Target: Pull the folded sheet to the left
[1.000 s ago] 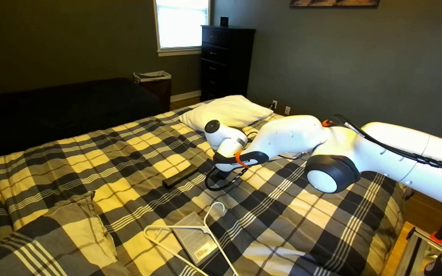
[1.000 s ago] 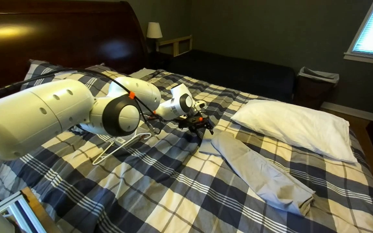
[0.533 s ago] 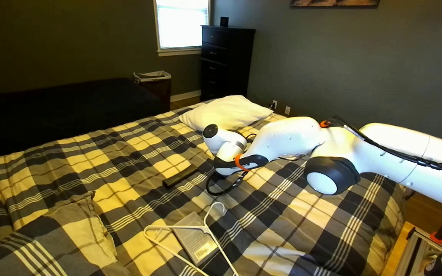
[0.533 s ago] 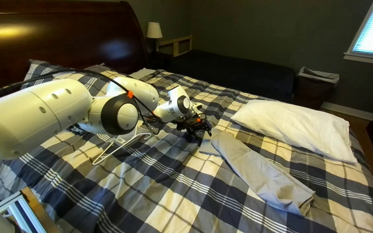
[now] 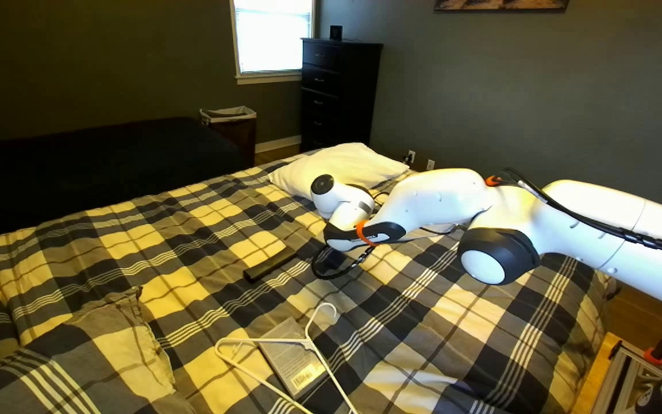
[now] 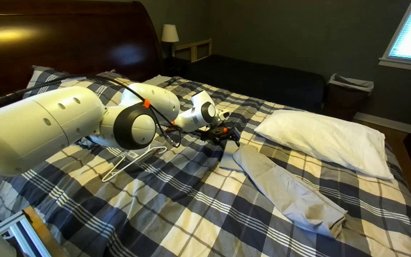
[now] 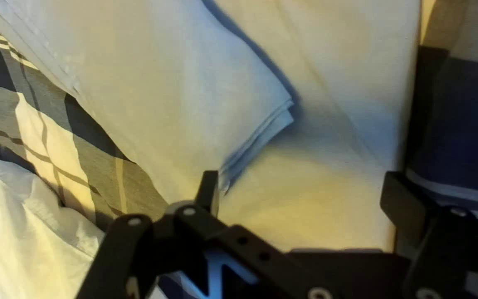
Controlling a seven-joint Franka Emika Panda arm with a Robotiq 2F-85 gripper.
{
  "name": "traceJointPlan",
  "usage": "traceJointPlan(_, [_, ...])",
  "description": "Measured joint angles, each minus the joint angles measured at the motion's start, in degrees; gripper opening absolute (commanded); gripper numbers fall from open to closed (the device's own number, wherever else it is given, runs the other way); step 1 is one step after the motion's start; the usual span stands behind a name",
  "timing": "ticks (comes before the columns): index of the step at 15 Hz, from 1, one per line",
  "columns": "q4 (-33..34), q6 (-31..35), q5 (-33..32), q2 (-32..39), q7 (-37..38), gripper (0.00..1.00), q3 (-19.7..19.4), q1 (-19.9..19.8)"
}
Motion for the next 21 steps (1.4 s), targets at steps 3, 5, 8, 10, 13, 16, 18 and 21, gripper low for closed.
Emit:
traceJointPlan(3, [-0.24,-0.11,-0.01,0.08,0.03,1.0,0.0,-0.09])
traceJointPlan(5, [-0.68,-0.11,-0.01,0.11,0.03,1.0,0.13,-0.03])
traceJointPlan(8, [-1.26,-0.11,-0.01,0.15,-0.06,1.0,0.33,0.22])
traceJointPlan(10, [-1.7,-0.11,-0.01,0.16,-0.15,1.0,0.45,0.51])
traceJointPlan(13, [-2.35,-0.12,-0.01,0.19,-0.21,1.0,0.71,0.79])
traceJointPlan(16, [-3.25,-0.12,-0.01,0.22,-0.2,1.0,0.81,0.85])
traceJointPlan(18, [-3.9,-0.18,0.03,0.26,-0.19,0.99,0.85,0.68])
traceJointPlan(21, [-4.77,-0.47,0.14,0.26,-0.12,0.7,0.87,0.27])
